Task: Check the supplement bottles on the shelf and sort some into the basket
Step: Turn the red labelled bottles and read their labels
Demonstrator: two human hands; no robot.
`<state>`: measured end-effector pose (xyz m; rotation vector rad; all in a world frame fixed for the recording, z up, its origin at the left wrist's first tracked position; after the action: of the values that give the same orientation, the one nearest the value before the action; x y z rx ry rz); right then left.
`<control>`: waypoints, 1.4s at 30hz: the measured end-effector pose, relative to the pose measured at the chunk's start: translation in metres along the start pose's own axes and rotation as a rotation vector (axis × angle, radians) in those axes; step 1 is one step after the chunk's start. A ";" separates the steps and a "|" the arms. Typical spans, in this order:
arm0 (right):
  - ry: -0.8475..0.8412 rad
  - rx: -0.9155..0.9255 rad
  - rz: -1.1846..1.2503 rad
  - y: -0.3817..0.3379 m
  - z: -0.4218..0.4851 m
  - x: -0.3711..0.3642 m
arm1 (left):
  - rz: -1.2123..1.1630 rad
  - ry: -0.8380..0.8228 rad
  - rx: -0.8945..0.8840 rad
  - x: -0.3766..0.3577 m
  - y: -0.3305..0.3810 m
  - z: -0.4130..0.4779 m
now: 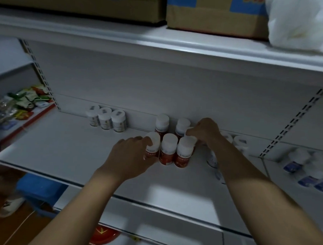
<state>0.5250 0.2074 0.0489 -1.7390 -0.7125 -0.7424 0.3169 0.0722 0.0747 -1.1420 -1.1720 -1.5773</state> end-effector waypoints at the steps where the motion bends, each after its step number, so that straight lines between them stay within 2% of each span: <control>1: -0.009 -0.020 0.008 0.001 0.002 -0.002 | 0.002 0.000 -0.003 0.000 -0.001 0.000; 20: -0.042 -0.126 0.122 -0.006 -0.004 -0.012 | -0.046 -0.054 -0.081 -0.005 -0.010 0.018; 28: -0.082 -0.112 -0.003 -0.007 0.005 -0.014 | -0.059 -0.062 -0.099 -0.004 -0.015 0.023; 32: -0.024 -0.091 -0.154 -0.014 0.010 -0.005 | -0.065 -0.065 -0.089 0.000 -0.021 0.026; 42: 0.142 0.041 -0.325 -0.051 0.011 -0.014 | -0.062 -0.042 -0.119 0.010 -0.027 0.032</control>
<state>0.4791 0.2295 0.0657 -1.5332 -0.9167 -1.0536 0.2946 0.1076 0.0838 -1.2314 -1.1636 -1.6966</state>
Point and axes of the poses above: each hand's wrist, its own z-axis towards the middle knuckle, its own x-axis out of the back of the hand, y = z × x, the point moved 8 cm from there along z, towards the middle knuckle, and after that the axes turned 6 degrees about -x, right-handed, at the moved point
